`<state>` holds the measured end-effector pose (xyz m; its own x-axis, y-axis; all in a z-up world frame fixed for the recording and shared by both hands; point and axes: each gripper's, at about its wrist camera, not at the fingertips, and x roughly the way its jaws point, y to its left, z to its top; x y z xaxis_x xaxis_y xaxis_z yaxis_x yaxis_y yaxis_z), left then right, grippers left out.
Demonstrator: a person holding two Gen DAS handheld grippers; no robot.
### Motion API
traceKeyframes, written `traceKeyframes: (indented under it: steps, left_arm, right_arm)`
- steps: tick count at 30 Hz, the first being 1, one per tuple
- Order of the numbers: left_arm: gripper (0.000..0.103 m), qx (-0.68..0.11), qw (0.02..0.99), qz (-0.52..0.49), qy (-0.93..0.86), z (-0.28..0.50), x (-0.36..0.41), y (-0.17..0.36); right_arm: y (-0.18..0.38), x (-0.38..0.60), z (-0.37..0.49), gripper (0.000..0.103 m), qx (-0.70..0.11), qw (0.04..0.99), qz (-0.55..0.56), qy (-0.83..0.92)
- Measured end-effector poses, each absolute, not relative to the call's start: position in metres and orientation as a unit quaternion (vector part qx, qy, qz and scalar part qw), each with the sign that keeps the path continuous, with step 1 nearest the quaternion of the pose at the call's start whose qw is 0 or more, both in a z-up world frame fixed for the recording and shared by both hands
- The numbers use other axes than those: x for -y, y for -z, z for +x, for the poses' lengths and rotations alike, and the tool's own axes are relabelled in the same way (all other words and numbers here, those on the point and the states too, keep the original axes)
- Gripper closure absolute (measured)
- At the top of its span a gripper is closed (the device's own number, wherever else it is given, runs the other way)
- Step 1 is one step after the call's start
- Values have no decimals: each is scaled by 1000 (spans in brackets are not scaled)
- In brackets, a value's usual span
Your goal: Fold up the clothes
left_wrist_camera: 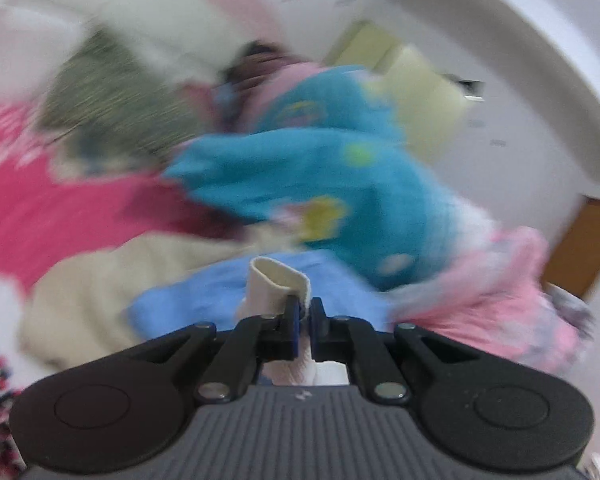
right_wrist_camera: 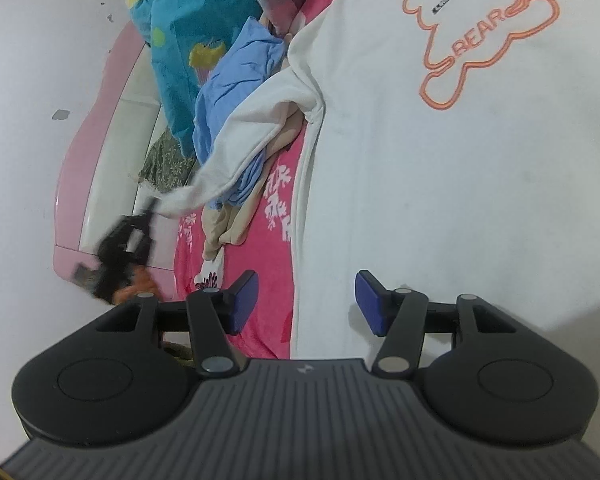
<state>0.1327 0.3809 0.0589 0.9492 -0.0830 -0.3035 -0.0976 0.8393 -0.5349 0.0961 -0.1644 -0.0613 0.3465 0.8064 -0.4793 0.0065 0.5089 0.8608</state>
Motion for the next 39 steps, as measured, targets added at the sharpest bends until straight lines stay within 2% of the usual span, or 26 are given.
traceKeyframes:
  steps: [7, 12, 15, 18, 20, 26, 30, 32, 34, 36, 39]
  left_arm:
    - [98, -75, 971, -222, 54, 156, -338, -148]
    - [98, -20, 985, -168, -21, 169, -382, -205]
    - [98, -35, 986, -141, -81, 181, -424, -210]
    - [98, -87, 979, -126, -139, 204, -460, -173]
    - [98, -128, 969, -121, -174, 220, -481, -130]
    - [96, -280, 895, -191, -289, 245, -539, 9]
    - [77, -261, 884, -222, -318, 226, -552, 18]
    - [76, -247, 890, -209, -320, 217, -545, 4]
    - [72, -235, 907, -193, -290, 213, -519, -15]
    - [57, -225, 926, -179, -246, 210, -486, -36]
    - [50, -211, 948, -157, -177, 208, -434, -66]
  right_arm:
    - [75, 168, 86, 49, -507, 702, 427, -261]
    - [73, 176, 84, 46, -501, 709, 421, -262]
    - [81, 182, 88, 45, -503, 709, 423, -256]
    - [92, 185, 92, 45, -509, 703, 429, -251]
    - [101, 186, 95, 45, -513, 697, 436, -247]
    - [105, 186, 102, 45, -515, 693, 441, -242]
    - [96, 186, 101, 44, -508, 707, 428, -240]
    - [93, 188, 99, 44, -501, 713, 427, -240]
    - [91, 191, 97, 43, -493, 718, 430, -239]
    - [89, 193, 94, 43, -486, 722, 432, -236]
    - [82, 200, 89, 43, -474, 733, 431, -228]
